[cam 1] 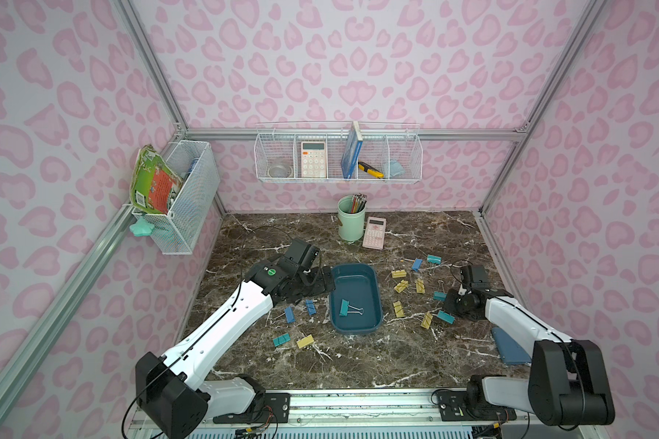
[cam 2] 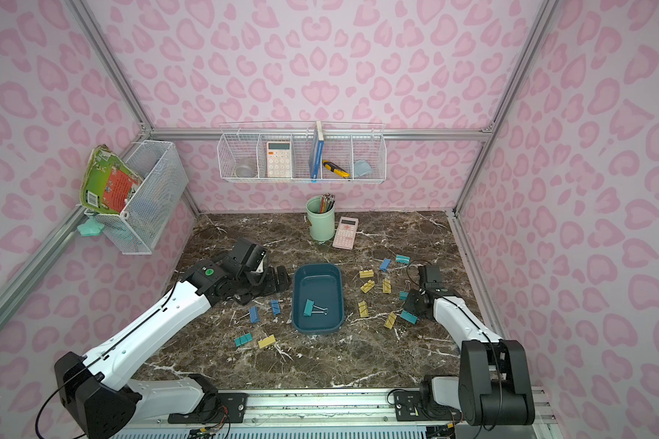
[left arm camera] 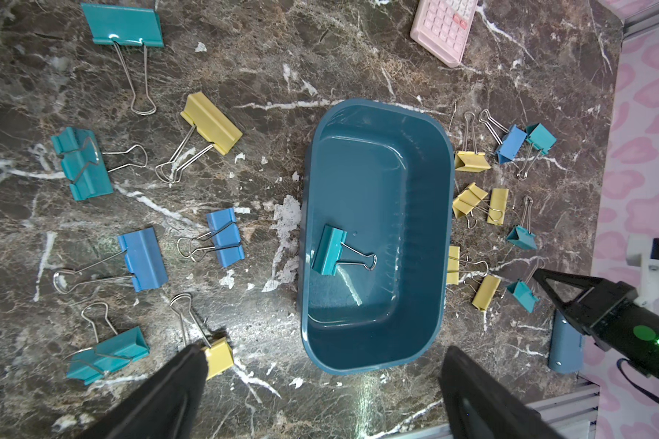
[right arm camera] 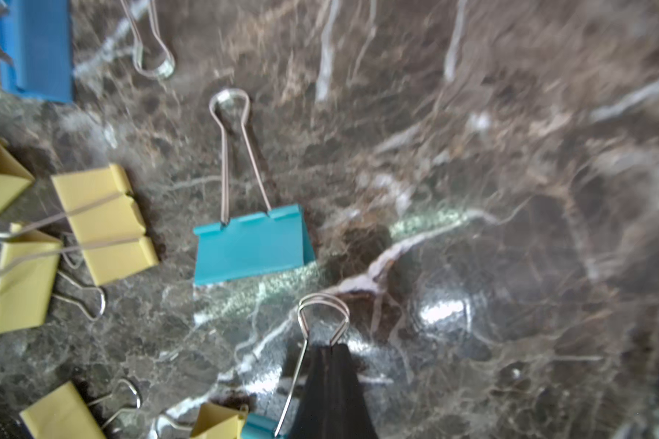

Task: Take out the binder clips from the storage box
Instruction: Place the binder clip at the center of the board, then pick up the binder clip from the storage box.

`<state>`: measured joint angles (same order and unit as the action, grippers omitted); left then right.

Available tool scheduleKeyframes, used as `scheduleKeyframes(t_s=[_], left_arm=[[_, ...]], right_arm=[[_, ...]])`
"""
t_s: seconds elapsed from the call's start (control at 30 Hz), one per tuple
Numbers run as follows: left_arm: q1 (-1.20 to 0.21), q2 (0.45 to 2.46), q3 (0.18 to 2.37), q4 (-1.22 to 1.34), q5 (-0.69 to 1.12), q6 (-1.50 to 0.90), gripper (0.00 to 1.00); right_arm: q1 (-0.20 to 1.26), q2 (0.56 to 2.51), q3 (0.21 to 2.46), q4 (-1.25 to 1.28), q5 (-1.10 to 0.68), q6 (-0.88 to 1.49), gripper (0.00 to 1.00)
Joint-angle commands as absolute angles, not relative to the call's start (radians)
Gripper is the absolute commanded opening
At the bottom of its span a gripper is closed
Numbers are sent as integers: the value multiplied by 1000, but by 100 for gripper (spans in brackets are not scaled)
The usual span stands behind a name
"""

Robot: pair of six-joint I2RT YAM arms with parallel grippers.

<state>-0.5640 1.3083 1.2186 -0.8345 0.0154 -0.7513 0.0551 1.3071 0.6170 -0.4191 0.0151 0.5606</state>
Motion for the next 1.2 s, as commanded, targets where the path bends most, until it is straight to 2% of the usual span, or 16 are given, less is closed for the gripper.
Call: scheduleKeyframes(t_s=[0.0,0.1,0.2,0.3,0.43,0.6,0.7,0.8,0.87,0.93,1.1,1.17], left_arm=[[-564,1337,1239,-836,48,-736,91],[-565,1376,1267,-863,63,-745,83],[-572,1408,1291,-874,78,-763,77],[-578,1446,1315,-885,91,-785,72],[-579,1491,1343,-908,80,-815,69],[-579,1502,1353,-899,74,-855,69],[-583,1523,1351,-881,103,-869,65],[-604,1564,1364,-879,123,-886,57],[-618,1599,1378,-879,138,-907,53],[-641,1638,1404,-886,140,-937,46],[-674,1765,1489,-923,164,-1046,26],[-683,1816,1516,-936,177,-1085,22]], right_arm=[[64,1313,592,-391,16,601,7],[69,1308,597,-404,30,597,33],[78,1268,625,-434,42,591,45],[98,1198,666,-457,38,575,48],[183,1108,735,-411,-30,494,46],[326,1163,867,-413,-57,426,49],[386,1219,920,-425,-55,417,56],[420,1235,922,-399,-61,428,69],[430,1235,916,-384,-70,438,82],[435,1229,907,-374,-74,445,99],[435,1203,894,-387,-46,434,100],[435,1186,892,-400,-24,430,99]])
